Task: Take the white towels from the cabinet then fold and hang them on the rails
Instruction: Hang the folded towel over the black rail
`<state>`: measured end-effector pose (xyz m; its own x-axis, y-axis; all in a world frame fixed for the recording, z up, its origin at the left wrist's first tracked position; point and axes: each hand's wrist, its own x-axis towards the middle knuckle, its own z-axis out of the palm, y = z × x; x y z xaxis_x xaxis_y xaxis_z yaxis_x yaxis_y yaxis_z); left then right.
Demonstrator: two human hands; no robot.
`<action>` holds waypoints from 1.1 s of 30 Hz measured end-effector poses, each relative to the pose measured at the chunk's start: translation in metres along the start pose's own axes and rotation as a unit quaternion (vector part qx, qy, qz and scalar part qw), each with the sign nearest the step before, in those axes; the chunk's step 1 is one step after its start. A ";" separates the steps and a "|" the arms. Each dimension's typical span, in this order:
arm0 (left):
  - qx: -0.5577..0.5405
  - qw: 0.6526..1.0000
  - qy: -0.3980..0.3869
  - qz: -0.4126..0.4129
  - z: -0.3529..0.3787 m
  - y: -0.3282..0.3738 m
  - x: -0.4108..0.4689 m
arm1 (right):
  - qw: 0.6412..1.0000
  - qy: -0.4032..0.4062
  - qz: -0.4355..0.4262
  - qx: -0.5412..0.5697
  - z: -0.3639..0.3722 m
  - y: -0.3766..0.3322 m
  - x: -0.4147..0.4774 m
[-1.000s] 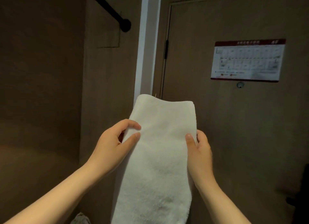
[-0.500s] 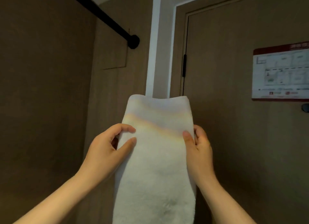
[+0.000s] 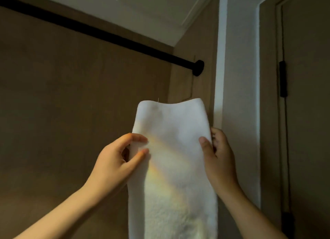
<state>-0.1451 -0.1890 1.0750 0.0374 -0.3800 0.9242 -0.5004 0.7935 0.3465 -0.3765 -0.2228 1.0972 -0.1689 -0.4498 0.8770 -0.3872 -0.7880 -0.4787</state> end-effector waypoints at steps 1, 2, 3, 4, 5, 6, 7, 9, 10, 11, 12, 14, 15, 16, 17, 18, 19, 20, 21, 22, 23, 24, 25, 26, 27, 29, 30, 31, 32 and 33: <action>0.014 1.000 0.006 0.004 -0.004 0.002 0.004 | 1.000 -0.005 -0.012 0.006 0.005 0.002 0.006; 0.027 1.000 0.012 0.009 -0.008 0.003 0.008 | 1.000 -0.006 -0.025 0.012 0.010 0.002 0.011; 0.041 0.999 0.017 0.013 -0.011 0.005 0.012 | 0.999 -0.006 -0.035 0.018 0.015 0.003 0.016; 0.059 0.998 0.023 0.019 -0.014 0.007 0.016 | 0.999 -0.006 -0.043 0.029 0.019 0.003 0.022; 0.080 0.996 0.030 0.026 -0.017 0.009 0.021 | 0.998 -0.009 -0.051 0.040 0.024 0.003 0.027; 0.101 0.994 0.038 0.031 -0.019 0.011 0.025 | 0.997 -0.013 -0.059 0.050 0.029 0.004 0.032; 0.116 0.992 0.045 0.034 -0.022 0.013 0.031 | 0.996 -0.018 -0.070 0.060 0.034 0.004 0.038; 0.136 0.989 0.051 0.040 -0.026 0.014 0.045 | 0.992 -0.024 -0.088 0.092 0.042 0.003 0.051; 0.146 0.987 0.052 0.044 -0.028 0.014 0.053 | 0.990 -0.021 -0.105 0.096 0.045 0.002 0.057; 0.152 0.986 0.052 0.049 -0.029 0.013 0.060 | 0.988 -0.016 -0.126 0.088 0.049 0.000 0.063; 0.151 0.985 0.052 0.058 -0.031 0.012 0.068 | 0.986 -0.008 -0.149 0.074 0.051 -0.002 0.068; 0.142 0.985 0.058 0.077 -0.032 0.011 0.083 | 0.979 0.008 -0.199 0.035 0.054 -0.006 0.081; 0.141 0.984 0.062 0.089 -0.033 0.010 0.091 | 0.974 0.016 -0.223 0.012 0.055 -0.006 0.089; 0.143 0.982 0.063 0.104 -0.034 0.010 0.098 | 0.969 0.026 -0.244 -0.009 0.056 -0.006 0.097; 0.153 0.979 0.063 0.121 -0.036 0.010 0.106 | 0.965 0.037 -0.258 -0.027 0.057 -0.007 0.106; 0.169 0.974 0.063 0.137 -0.037 0.010 0.115 | 0.961 0.048 -0.270 -0.037 0.057 -0.008 0.115; 0.184 0.969 0.065 0.150 -0.038 0.012 0.123 | 0.956 0.062 -0.282 -0.044 0.056 -0.011 0.124; 0.194 0.965 0.068 0.163 -0.039 0.014 0.133 | 0.952 0.079 -0.292 -0.051 0.054 -0.014 0.133; 0.198 0.962 0.069 0.177 -0.040 0.017 0.143 | 0.946 0.097 -0.303 -0.059 0.052 -0.018 0.141; 0.201 0.959 0.068 0.190 -0.039 0.020 0.152 | 0.941 0.113 -0.313 -0.068 0.050 -0.022 0.148; 0.205 0.956 0.067 0.198 -0.038 0.022 0.161 | 0.936 0.122 -0.320 -0.076 0.048 -0.024 0.156; 0.209 0.954 0.068 0.202 -0.037 0.025 0.169 | 0.935 0.126 -0.323 -0.079 0.046 -0.027 0.163; 0.216 0.952 0.072 0.203 -0.036 0.028 0.177 | 0.935 0.127 -0.321 -0.079 0.045 -0.029 0.170; 0.227 0.948 0.078 0.208 -0.035 0.031 0.184 | 0.936 0.125 -0.319 -0.079 0.044 -0.031 0.177; 0.241 0.942 0.087 0.216 -0.034 0.033 0.191 | 0.937 0.121 -0.318 -0.078 0.044 -0.033 0.185; 0.267 0.931 0.099 0.229 -0.032 0.037 0.202 | 0.939 0.109 -0.317 -0.075 0.044 -0.035 0.195; 0.277 0.927 0.102 0.232 -0.032 0.039 0.206 | 0.940 0.103 -0.316 -0.073 0.043 -0.036 0.199; 0.286 0.923 0.105 0.233 -0.032 0.041 0.211 | 0.941 0.097 -0.317 -0.073 0.042 -0.038 0.204; 0.298 0.919 0.108 0.234 -0.032 0.044 0.216 | 0.941 0.089 -0.319 -0.077 0.040 -0.040 0.210; 0.311 0.914 0.111 0.234 -0.032 0.046 0.222 | 0.940 0.082 -0.320 -0.085 0.039 -0.042 0.217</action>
<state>-0.1317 -0.2214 1.3009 -0.1674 0.0924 0.9816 -0.8989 0.3946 -0.1904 -0.3613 -0.3032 1.3060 0.0165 0.1748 0.9845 -0.5940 -0.7903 0.1503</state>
